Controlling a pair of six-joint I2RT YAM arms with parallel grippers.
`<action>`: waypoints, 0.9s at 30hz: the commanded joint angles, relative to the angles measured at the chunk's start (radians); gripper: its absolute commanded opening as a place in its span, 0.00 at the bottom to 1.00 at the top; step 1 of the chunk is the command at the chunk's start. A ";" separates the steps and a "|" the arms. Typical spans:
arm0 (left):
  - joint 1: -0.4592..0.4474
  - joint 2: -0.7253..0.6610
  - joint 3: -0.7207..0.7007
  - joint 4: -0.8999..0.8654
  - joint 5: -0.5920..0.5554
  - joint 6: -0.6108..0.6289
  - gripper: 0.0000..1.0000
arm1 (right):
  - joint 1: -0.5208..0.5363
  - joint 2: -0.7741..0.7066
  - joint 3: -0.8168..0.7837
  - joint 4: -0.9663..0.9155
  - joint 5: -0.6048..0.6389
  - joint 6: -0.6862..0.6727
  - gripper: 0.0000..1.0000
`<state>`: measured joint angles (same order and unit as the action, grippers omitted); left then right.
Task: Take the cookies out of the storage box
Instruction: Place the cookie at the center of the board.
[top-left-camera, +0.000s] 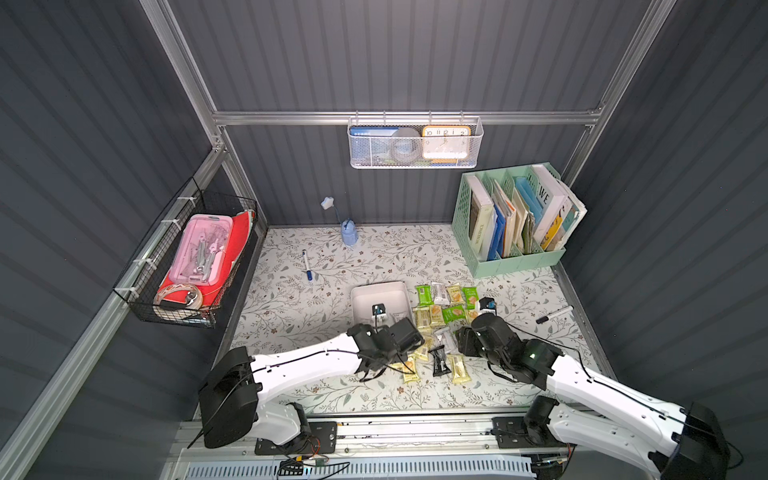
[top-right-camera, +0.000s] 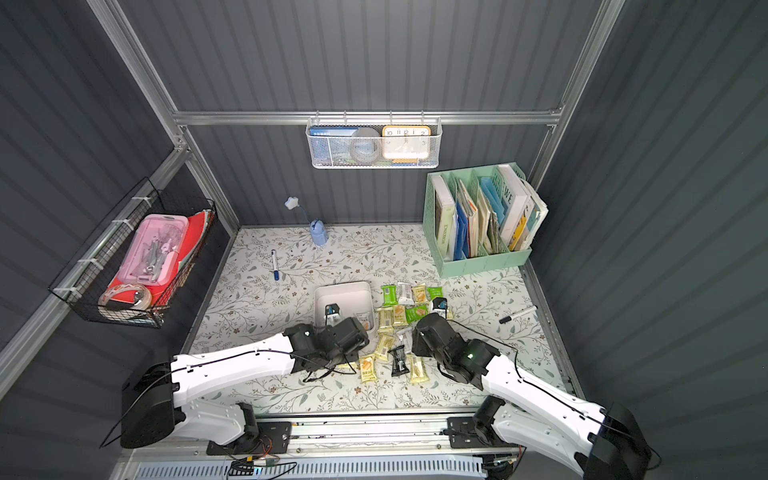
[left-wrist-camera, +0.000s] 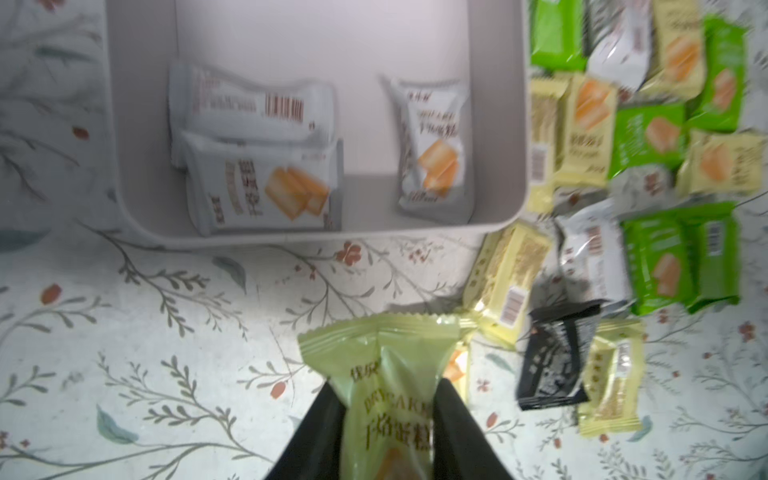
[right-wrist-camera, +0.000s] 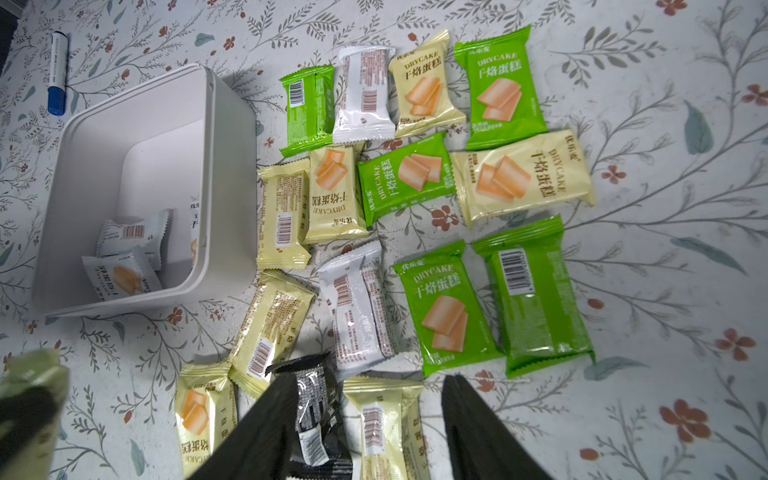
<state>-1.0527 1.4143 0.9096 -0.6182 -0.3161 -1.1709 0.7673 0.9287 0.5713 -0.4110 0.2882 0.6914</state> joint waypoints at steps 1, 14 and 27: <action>-0.020 0.027 -0.082 0.127 0.040 -0.103 0.37 | -0.003 -0.005 0.002 -0.004 -0.001 0.009 0.60; -0.025 0.149 -0.095 0.203 -0.011 -0.119 0.37 | -0.003 -0.022 -0.003 -0.023 -0.005 0.021 0.60; -0.026 0.164 -0.068 0.129 -0.035 -0.066 0.61 | -0.003 -0.007 0.012 -0.020 -0.009 0.017 0.60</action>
<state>-1.0748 1.5703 0.8227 -0.4442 -0.3290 -1.2572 0.7673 0.9180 0.5713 -0.4160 0.2733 0.7033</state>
